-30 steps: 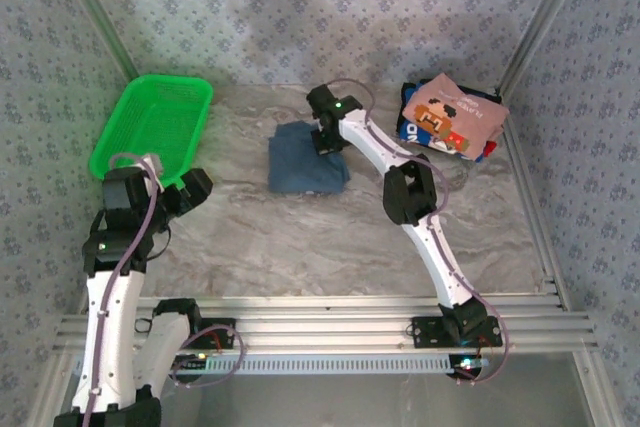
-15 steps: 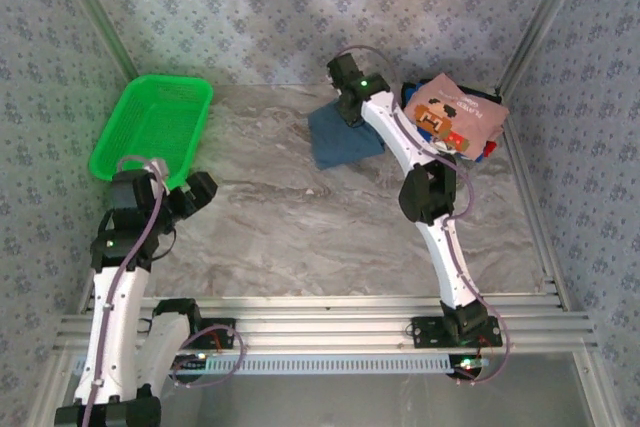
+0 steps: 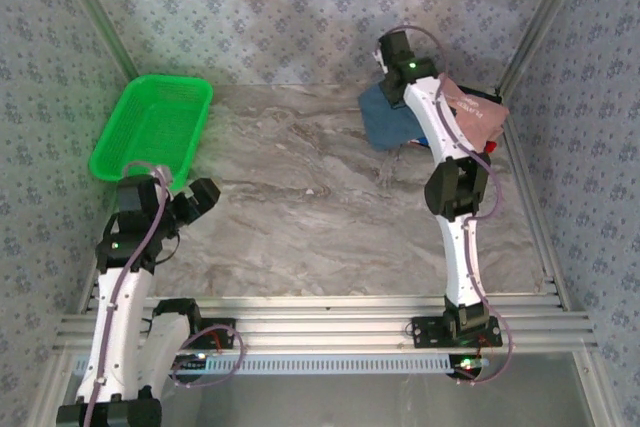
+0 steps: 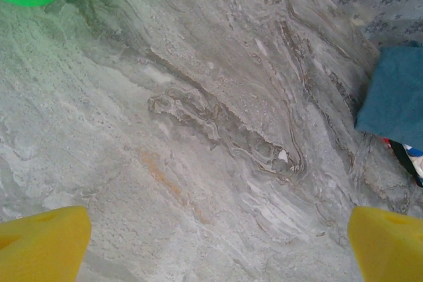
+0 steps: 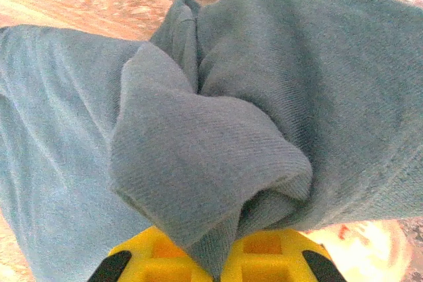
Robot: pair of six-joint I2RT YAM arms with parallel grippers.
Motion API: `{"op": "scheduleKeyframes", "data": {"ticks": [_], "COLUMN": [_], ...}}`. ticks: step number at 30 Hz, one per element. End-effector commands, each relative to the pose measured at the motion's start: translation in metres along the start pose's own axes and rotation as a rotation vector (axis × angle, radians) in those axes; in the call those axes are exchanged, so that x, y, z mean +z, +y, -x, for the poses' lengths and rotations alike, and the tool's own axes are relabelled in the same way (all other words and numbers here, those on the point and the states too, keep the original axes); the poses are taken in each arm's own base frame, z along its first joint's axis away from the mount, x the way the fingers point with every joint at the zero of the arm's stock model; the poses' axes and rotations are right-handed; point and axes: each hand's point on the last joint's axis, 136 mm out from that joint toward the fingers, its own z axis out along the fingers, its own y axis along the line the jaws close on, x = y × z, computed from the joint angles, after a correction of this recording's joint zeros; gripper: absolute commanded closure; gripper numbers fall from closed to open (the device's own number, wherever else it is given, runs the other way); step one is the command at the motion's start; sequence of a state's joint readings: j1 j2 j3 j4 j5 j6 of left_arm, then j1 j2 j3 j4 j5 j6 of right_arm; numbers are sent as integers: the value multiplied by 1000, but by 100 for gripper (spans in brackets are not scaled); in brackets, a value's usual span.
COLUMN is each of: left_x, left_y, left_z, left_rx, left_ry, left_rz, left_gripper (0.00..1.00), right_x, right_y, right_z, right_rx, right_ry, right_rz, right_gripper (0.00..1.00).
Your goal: Fold and stack the t-shirts
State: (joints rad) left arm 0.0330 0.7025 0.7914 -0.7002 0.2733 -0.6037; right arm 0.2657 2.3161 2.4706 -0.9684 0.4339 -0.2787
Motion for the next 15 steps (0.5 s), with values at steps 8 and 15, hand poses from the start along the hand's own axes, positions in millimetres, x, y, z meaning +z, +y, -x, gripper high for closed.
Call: {"op": "scheduleKeyframes", "data": {"ticks": [8,15], "left_x": [1,0], "left_y": [-3,1], "left_z": [6,6], "left_rx": [-2,5], "left_ry": [-31,-33], "left_rz": [-21,-2], "left_gripper": [0,0], "right_x": [-32,-35], "right_y": [-69,-110], "right_z": [7,-5], "right_rx": [223,431], "right_ry": [-106,-129], "right_rz": [50,117], "right_gripper": [100,100]}}
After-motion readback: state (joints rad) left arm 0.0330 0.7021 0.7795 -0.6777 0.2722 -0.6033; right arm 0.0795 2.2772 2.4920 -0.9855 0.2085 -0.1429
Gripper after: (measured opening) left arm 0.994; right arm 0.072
